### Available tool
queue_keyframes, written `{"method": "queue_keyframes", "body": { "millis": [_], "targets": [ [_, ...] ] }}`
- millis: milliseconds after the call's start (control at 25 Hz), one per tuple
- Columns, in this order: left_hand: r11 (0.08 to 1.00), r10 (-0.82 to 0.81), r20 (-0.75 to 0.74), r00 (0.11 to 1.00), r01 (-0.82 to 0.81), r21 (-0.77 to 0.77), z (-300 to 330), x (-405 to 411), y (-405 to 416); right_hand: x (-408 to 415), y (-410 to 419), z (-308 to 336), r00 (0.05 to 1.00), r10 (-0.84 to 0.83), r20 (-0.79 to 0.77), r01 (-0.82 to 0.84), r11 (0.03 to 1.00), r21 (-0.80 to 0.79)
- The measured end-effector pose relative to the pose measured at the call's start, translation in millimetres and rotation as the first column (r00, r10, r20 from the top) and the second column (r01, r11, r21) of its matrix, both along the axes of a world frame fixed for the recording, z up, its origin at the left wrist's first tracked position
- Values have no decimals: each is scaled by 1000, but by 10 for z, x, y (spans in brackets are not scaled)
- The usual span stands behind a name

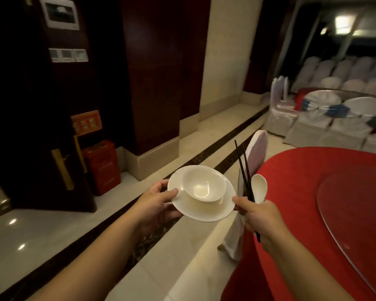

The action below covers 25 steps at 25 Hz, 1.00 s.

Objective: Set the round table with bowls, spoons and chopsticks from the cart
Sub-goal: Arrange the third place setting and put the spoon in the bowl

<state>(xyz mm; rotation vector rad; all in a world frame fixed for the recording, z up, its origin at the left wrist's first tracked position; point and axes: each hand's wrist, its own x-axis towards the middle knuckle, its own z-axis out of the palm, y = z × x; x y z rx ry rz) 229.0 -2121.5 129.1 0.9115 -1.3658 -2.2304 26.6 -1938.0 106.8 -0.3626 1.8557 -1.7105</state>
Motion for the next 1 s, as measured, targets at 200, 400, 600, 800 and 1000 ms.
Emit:
{"method": "queue_keyframes", "body": {
  "millis": [200,400,600,800,1000],
  "targets": [
    [970,-241,20,970,242,-23,221,-1154,-1157,-610,-724,208,971,-238,2,238,971,-7],
    [904,-425,61,903,427,-26,308,-2256,-1762,-1258,-1105,265,912,-410,14,410,910,-59],
    [836,-536,112,837,545,-64,273,-3570,-2121,-2251,-1369,89,845,-535,3,535,844,-25],
    [749,-631,172,756,652,-116,284,-5058,-2360,-3456,-1532,19,784,-620,-22,620,784,-10],
    [647,-719,203,665,747,-156,358,-6542,-2332,-4467,-1499,166,657,-753,-29,753,658,-15]
  ]
}}
